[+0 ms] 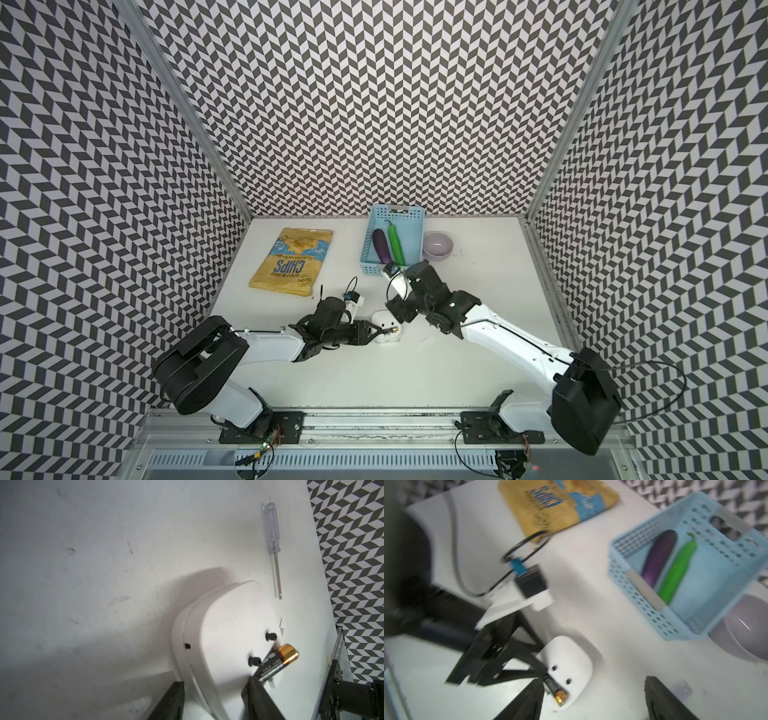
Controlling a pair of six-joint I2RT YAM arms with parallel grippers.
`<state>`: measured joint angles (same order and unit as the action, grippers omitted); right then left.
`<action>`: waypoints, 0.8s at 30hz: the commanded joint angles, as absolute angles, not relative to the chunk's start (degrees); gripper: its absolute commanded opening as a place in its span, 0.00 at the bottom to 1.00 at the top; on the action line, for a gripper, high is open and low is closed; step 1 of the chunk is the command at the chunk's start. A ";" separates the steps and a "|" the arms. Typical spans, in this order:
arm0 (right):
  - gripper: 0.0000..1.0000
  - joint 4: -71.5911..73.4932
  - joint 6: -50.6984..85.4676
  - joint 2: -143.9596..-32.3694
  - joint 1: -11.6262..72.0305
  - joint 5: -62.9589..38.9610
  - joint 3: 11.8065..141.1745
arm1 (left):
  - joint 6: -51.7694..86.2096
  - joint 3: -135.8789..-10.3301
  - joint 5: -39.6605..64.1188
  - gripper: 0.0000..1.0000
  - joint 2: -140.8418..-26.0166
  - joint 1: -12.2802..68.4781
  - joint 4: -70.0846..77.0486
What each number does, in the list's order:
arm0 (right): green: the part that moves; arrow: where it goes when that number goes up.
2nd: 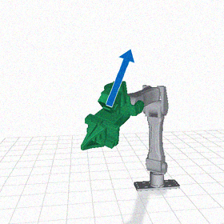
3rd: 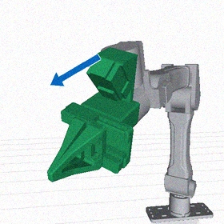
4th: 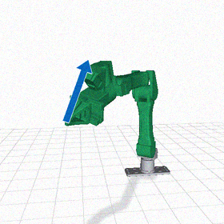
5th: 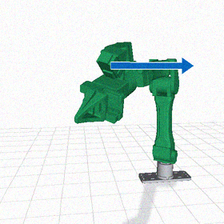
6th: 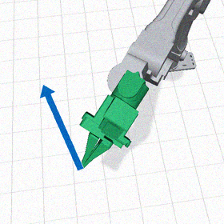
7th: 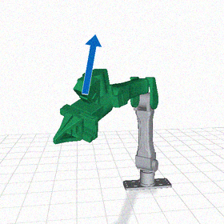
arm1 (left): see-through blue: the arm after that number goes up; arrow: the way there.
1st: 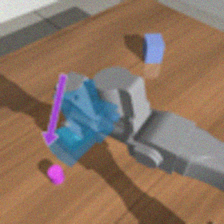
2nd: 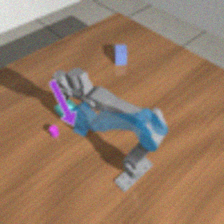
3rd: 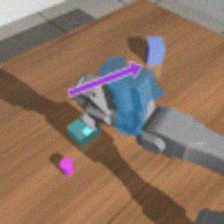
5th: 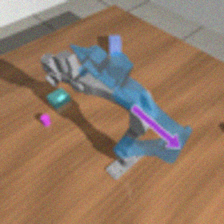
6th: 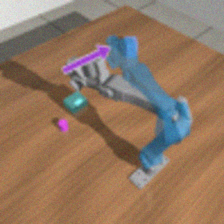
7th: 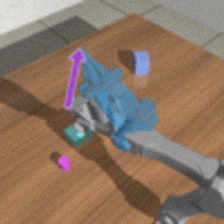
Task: Remove the battery from the alarm
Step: Place the screwdriver at the center of the board, then remove the battery from the alarm.
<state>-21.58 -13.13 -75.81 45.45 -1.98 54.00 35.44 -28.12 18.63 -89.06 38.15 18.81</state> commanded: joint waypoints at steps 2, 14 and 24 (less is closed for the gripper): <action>0.72 -26.72 -27.64 -80.09 47.55 -1.56 52.10 | 33.20 -25.49 13.97 0.48 -89.61 36.57 10.02; 0.63 -21.26 -38.52 -87.46 47.21 -2.61 54.48 | 33.35 -25.31 14.90 0.48 -89.03 36.12 10.72; 0.56 -23.78 -40.56 -91.98 44.75 -7.83 57.17 | 33.52 -25.31 15.30 0.48 -89.12 36.12 10.99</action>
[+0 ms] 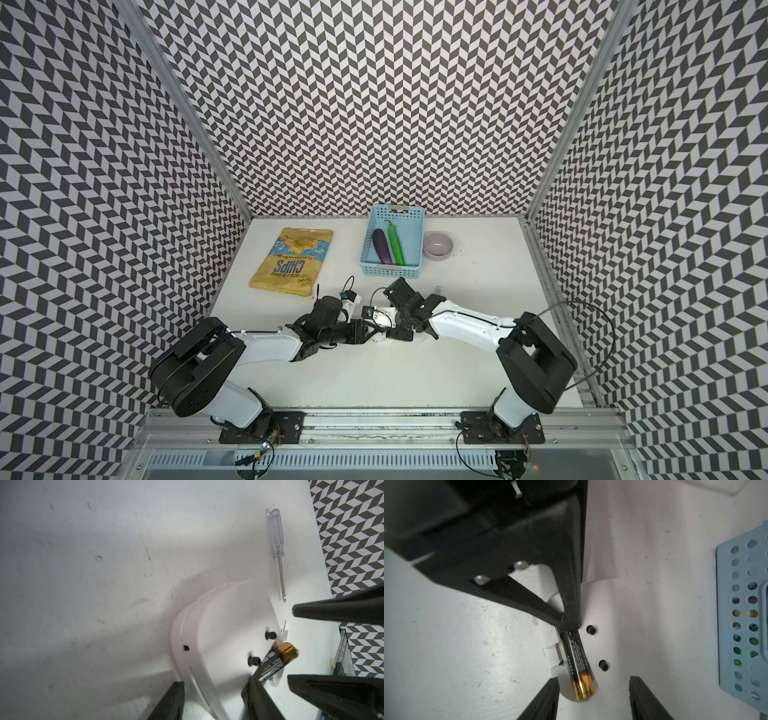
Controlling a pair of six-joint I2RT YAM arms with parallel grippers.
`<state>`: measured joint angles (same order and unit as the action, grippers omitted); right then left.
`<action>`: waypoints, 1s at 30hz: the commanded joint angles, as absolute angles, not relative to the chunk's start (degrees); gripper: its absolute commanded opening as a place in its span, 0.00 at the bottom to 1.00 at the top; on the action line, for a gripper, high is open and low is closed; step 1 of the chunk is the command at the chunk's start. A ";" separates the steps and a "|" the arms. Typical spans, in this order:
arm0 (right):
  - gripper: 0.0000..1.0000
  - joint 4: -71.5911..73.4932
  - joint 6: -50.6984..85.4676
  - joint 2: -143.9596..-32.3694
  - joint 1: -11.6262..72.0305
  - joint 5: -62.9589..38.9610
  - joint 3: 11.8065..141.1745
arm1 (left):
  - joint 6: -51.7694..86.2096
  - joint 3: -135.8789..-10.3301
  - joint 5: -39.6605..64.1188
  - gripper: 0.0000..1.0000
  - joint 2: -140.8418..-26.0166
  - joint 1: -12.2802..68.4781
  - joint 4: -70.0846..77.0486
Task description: Remove the battery from the alarm
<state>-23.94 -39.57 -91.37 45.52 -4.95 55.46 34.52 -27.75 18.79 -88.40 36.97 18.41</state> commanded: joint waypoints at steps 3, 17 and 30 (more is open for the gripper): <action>0.51 -24.74 -40.08 -92.25 44.47 -9.59 57.30 | 33.53 -25.22 15.29 0.48 -89.26 36.12 11.16; 0.40 -28.08 -37.90 -93.94 42.77 -14.95 57.57 | 33.59 -25.40 15.64 0.48 -89.25 36.13 11.40; 0.25 -28.18 -37.36 -94.23 42.02 -16.87 58.32 | 33.58 -25.49 15.73 0.48 -89.40 36.12 11.26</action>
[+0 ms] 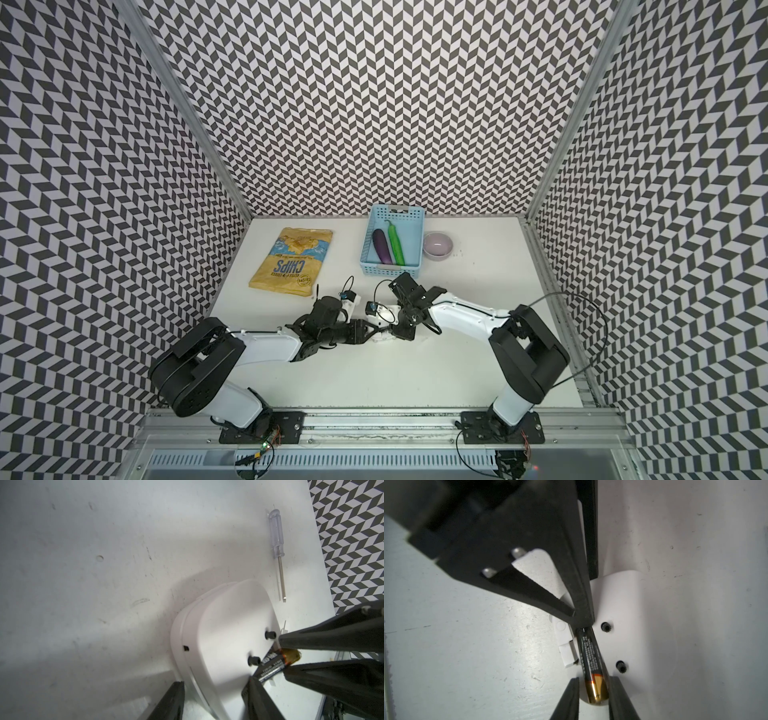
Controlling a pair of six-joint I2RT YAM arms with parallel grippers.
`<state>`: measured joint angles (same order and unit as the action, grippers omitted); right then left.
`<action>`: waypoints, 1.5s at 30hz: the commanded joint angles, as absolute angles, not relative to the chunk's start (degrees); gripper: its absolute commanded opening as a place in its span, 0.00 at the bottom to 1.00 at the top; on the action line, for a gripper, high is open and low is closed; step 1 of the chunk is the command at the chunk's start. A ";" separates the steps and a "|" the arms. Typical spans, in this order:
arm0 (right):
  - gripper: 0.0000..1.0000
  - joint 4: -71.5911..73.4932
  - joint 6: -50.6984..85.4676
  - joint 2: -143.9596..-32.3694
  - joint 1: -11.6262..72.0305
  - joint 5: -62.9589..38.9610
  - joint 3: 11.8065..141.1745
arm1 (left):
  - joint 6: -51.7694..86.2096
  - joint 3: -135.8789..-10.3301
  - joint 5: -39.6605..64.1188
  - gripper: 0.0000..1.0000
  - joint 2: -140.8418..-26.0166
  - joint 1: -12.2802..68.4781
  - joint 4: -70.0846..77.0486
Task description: Remove the battery from the alarm
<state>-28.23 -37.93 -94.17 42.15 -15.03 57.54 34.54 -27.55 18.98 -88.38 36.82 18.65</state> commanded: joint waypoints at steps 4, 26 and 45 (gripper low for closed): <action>0.15 -29.13 -37.44 -94.14 41.98 -16.48 59.18 | 33.64 -25.49 15.81 0.48 -89.31 36.12 11.29; 0.00 -17.05 3.47 -81.92 31.11 2.53 51.20 | 29.95 -28.24 18.26 0.83 -72.06 25.68 9.79; 0.25 -12.51 13.89 -96.97 35.40 7.83 49.83 | 28.86 -38.67 29.37 0.62 -91.95 26.06 20.01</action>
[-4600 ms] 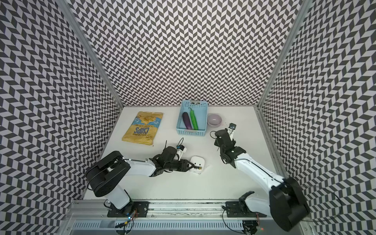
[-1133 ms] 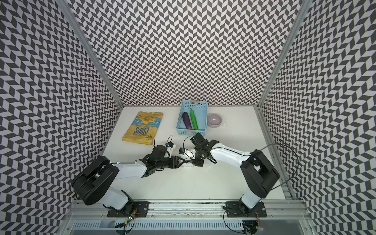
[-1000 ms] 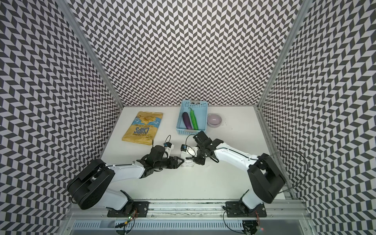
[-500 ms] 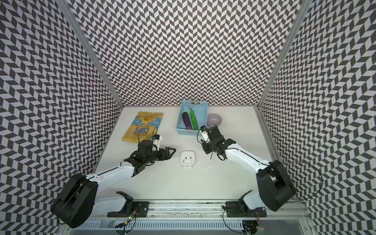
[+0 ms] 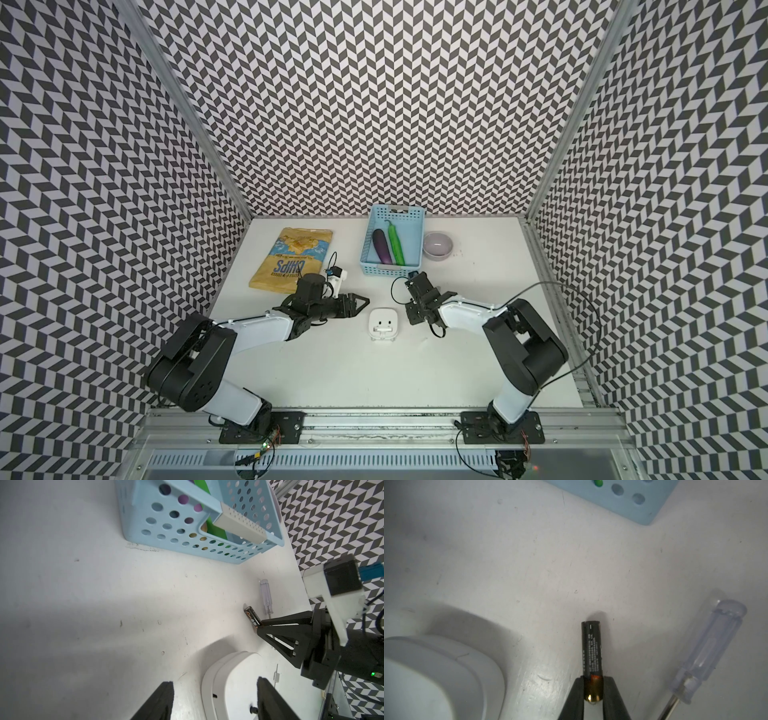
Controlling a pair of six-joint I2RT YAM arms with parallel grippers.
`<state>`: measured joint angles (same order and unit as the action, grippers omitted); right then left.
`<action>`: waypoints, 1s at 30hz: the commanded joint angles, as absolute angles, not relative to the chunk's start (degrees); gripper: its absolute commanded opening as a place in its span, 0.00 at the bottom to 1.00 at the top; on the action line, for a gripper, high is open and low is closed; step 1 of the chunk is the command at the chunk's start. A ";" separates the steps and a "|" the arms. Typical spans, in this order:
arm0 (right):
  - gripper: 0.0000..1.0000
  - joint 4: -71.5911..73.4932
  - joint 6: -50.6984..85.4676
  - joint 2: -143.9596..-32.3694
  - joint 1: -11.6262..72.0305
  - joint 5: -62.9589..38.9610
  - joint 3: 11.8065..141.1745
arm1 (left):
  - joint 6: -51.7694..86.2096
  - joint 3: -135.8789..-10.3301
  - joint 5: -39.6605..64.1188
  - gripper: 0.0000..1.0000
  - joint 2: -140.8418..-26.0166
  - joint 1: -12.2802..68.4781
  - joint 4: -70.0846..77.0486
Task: Remove the battery from the alarm
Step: Remove the battery from the alarm, then adjust the alarm at the center of the board.
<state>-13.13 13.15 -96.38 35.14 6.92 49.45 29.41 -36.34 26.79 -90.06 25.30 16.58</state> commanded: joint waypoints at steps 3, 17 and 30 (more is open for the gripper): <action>0.38 -13.42 13.45 -94.12 35.37 7.23 50.25 | 28.60 -40.79 30.43 0.61 -94.33 26.77 20.30; 0.77 -15.78 22.17 -75.87 46.34 -1.34 41.08 | 28.04 -45.00 32.96 0.58 -100.79 30.59 20.21; 0.74 -9.00 28.05 -81.71 51.37 3.77 38.18 | 29.11 -42.45 34.32 0.56 -99.60 31.11 20.83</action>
<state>-13.91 26.02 -81.08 51.16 0.71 38.17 29.26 -43.59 32.97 -100.71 30.79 19.57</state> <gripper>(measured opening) 0.745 0.559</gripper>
